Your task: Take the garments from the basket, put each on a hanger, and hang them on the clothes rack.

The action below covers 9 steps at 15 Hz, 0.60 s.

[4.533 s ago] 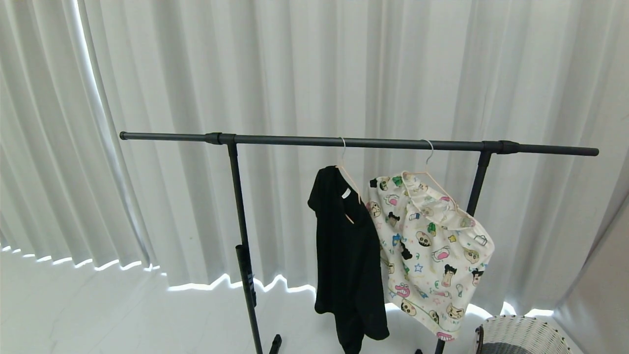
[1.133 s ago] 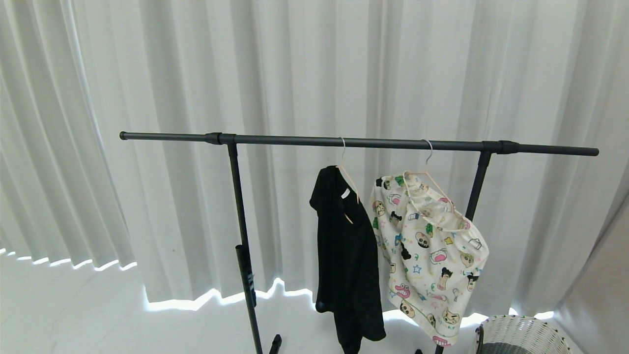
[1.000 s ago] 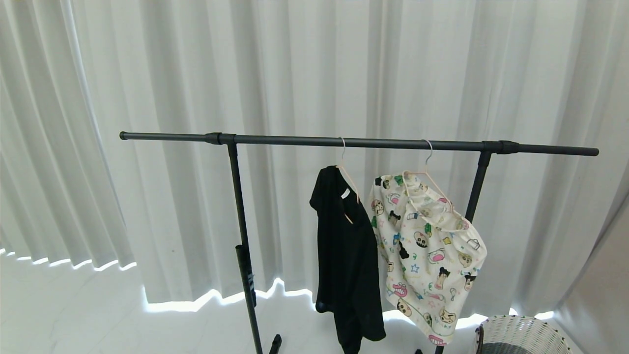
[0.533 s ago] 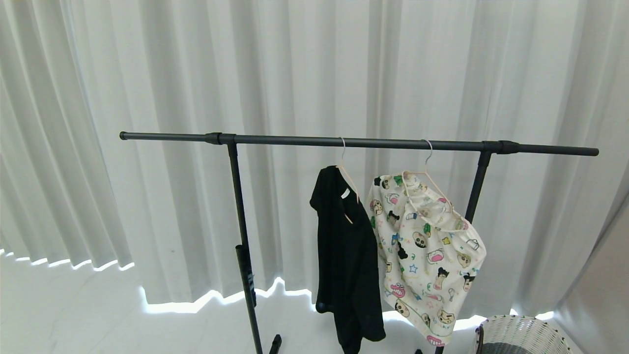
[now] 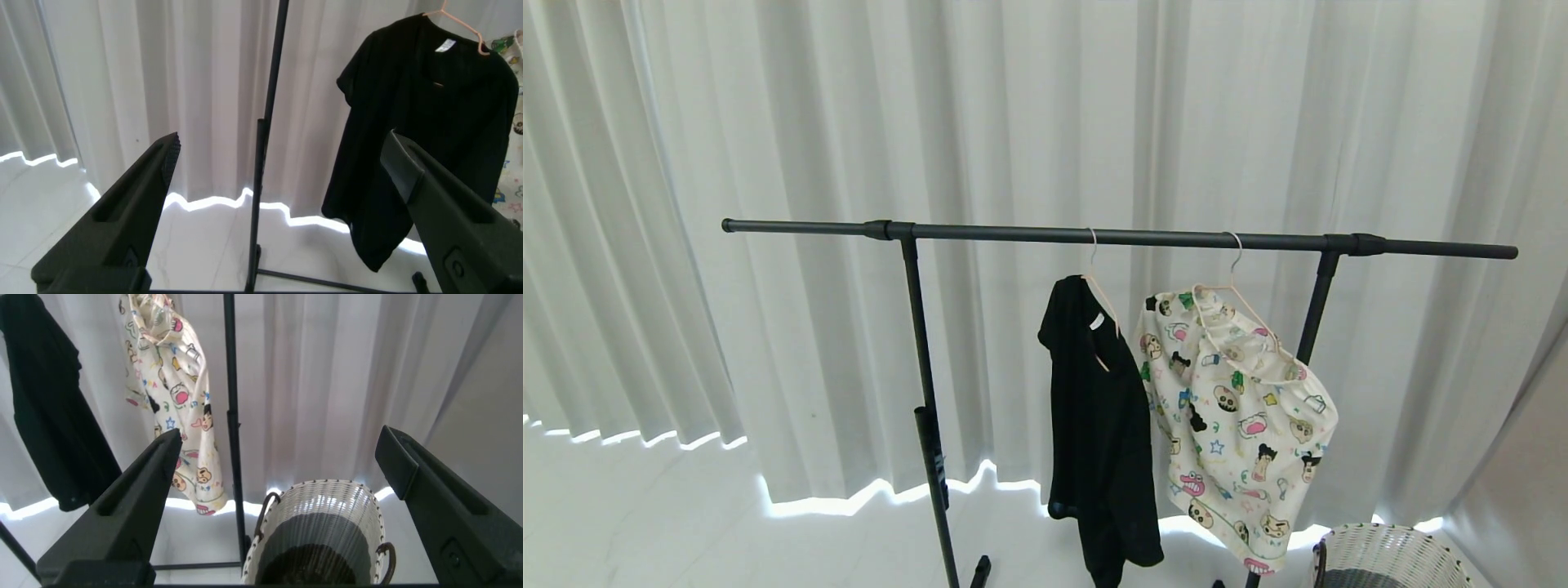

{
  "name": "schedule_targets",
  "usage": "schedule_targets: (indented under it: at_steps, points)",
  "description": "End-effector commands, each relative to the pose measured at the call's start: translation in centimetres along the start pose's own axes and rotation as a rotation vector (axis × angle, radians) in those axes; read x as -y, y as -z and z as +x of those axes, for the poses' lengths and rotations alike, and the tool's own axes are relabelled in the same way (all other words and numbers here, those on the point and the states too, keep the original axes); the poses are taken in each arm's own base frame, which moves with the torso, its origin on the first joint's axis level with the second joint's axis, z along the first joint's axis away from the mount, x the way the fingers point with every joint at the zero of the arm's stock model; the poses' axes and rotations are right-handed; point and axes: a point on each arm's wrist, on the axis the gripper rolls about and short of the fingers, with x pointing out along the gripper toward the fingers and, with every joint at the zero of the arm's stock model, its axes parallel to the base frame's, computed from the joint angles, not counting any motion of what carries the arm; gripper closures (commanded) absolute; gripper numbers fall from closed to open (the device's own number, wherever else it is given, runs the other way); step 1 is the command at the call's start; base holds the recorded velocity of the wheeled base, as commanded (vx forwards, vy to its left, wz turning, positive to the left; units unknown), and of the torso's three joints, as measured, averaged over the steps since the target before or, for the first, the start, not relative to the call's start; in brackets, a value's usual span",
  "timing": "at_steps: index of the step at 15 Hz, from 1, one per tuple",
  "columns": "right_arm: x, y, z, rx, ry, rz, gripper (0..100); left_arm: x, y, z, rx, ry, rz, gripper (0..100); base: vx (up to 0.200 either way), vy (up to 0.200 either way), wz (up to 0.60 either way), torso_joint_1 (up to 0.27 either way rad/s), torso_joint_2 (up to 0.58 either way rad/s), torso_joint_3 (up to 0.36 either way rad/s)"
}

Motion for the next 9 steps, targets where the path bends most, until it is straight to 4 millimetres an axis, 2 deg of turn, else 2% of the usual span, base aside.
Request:
schedule_targets:
  at_steps: [1,9]
  points:
    - [0.0,0.01,-0.01,0.002,0.0,0.0,0,0.0,0.0,0.0,0.0,0.0,0.0,0,0.0,0.0,0.0,0.0,0.0,0.0]
    - [0.0,0.01,-0.01,0.002,0.0,0.0,0,0.0,0.0,0.0,0.0,0.0,0.0,0,0.0,0.0,0.0,0.0,0.0,0.0]
